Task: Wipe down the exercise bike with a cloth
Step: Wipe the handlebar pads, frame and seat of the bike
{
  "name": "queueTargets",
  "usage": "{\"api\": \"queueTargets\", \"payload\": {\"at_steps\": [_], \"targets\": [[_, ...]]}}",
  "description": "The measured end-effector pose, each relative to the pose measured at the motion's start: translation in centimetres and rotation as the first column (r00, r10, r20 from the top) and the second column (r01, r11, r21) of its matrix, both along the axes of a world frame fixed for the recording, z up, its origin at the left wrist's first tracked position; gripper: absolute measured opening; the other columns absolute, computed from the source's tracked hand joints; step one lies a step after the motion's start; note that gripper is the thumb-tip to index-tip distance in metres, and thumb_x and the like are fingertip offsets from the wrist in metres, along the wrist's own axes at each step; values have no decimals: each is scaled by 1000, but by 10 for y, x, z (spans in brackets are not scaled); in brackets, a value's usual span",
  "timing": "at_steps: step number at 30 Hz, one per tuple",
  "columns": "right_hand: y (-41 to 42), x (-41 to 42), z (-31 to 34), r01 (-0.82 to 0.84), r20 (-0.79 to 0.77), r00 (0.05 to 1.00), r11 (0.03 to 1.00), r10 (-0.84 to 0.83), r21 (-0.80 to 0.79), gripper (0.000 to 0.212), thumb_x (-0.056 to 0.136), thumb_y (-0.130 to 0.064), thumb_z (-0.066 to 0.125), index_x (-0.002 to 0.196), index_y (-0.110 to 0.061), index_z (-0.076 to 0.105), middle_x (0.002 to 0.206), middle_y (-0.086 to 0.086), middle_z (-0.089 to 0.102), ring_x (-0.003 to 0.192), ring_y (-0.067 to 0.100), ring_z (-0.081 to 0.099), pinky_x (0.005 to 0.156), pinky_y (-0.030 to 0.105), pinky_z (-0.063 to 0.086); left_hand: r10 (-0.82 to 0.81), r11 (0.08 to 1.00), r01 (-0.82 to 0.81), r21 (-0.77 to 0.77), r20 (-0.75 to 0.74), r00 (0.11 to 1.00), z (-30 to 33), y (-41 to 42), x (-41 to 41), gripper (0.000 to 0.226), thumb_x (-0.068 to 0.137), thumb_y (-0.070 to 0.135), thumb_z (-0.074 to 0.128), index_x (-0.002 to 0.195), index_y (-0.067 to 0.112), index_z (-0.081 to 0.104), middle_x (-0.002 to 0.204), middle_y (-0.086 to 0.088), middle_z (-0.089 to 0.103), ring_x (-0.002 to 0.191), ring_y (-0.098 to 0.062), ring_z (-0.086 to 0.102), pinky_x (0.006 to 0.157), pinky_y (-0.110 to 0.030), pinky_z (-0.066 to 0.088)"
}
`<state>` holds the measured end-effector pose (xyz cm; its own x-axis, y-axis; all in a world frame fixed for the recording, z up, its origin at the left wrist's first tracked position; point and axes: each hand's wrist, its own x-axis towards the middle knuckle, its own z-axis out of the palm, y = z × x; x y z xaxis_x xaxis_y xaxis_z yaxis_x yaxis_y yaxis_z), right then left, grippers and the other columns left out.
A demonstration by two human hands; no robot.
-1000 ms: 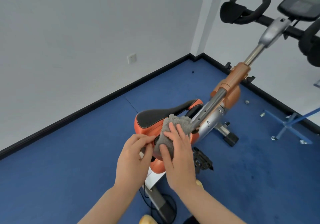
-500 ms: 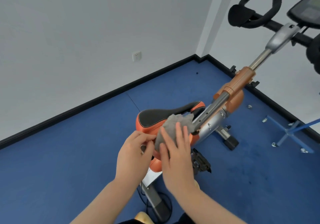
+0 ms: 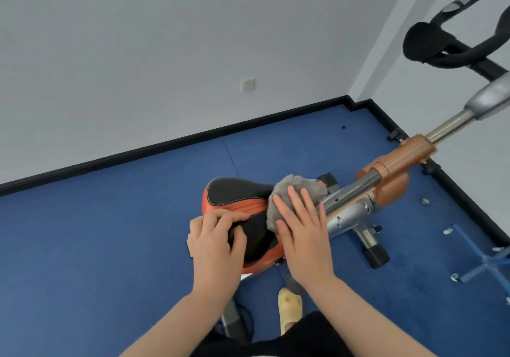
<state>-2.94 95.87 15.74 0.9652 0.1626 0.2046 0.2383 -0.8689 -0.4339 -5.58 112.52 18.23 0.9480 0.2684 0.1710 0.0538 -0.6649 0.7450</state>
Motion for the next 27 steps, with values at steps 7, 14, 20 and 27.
{"api": "queueTargets", "payload": {"at_steps": [7,14,20,27], "targets": [[-10,5,-11,-246,17,969,969,247,-35,48,104,-35,22,152,-33,26,161,-9,14,150,16,8,120,44,11,70,982,-87,169,103,992,-6,-31,2,23,87,23,47,90,33,67,99,21,57,100,-3,35,91,-24,20],[-45,35,-16,-166,46,985,986,165,9,49,101,-31,30,150,-30,32,160,-4,20,150,20,8,120,49,10,115,951,-168,258,206,972,-16,-34,4,21,83,20,50,84,29,69,95,18,61,95,-14,47,84,-33,32],[-83,84,-11,-450,139,887,892,440,51,43,100,-24,41,143,-26,45,152,-2,38,143,18,30,116,48,26,271,940,-297,167,164,948,-13,-44,8,20,81,21,48,79,29,67,90,21,61,96,-11,44,85,-35,34],[-53,97,7,-263,-7,963,944,270,199,31,99,-31,43,120,-29,67,114,-10,65,109,15,55,93,34,41,366,891,-426,155,308,878,-17,-53,14,20,80,17,50,73,20,68,84,14,65,88,-17,48,78,-39,41]]}}
